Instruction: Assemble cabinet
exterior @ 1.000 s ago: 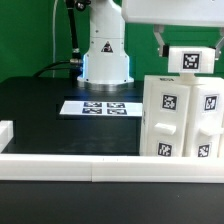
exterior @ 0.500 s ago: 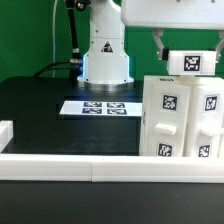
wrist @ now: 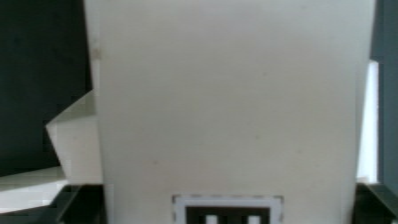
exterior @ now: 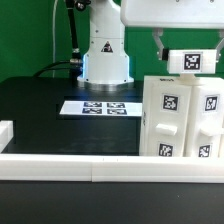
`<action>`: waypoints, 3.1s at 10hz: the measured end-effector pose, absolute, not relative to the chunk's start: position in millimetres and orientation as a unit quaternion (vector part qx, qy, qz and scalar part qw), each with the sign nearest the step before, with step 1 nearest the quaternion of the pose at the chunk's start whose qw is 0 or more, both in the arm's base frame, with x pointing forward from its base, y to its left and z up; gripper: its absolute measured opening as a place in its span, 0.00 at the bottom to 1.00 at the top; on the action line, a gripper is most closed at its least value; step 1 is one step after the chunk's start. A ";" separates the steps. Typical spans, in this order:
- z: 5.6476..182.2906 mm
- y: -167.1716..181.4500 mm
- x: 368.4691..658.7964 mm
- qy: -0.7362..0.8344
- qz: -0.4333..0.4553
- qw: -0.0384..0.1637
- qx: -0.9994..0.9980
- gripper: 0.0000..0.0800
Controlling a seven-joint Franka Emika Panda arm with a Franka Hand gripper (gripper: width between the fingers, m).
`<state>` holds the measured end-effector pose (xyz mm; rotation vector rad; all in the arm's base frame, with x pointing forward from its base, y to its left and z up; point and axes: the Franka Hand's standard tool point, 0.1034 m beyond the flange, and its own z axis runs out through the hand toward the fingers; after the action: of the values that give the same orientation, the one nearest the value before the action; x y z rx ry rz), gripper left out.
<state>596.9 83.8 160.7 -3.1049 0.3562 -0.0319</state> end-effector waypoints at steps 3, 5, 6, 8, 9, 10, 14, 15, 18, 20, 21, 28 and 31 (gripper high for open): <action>160.5 85.0 596.8 0.209 -0.009 0.011 -0.978 0.70; 160.3 86.5 596.6 0.296 -0.006 0.015 -0.955 0.70; 160.0 86.7 596.7 0.327 -0.006 0.017 -0.945 0.70; 159.8 87.7 598.0 0.440 -0.008 0.025 -0.898 0.70; 159.7 88.8 598.3 0.504 -0.008 0.027 -0.863 0.70; 159.5 89.0 599.4 0.555 -0.009 0.032 -0.831 0.70; 159.1 89.0 601.0 0.700 0.002 0.046 -0.713 0.70; 159.2 89.6 601.3 0.736 0.005 0.048 -0.675 0.70; 158.7 88.5 603.5 0.808 0.013 0.055 -0.587 0.70; 158.9 92.0 604.0 0.810 0.019 0.062 -0.582 0.70; 158.9 92.6 603.9 0.810 0.020 0.062 -0.583 0.91; 193.6 99.5 610.4 0.786 0.025 0.102 -0.610 1.00; 184.0 103.7 610.0 0.709 0.022 0.080 -0.700 1.00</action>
Offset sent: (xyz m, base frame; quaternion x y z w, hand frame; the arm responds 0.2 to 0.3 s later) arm 0.0000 0.0000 0.0000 0.0000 0.0000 0.1790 0.9838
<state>610.0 103.7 184.0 -2.0941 2.1200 0.0672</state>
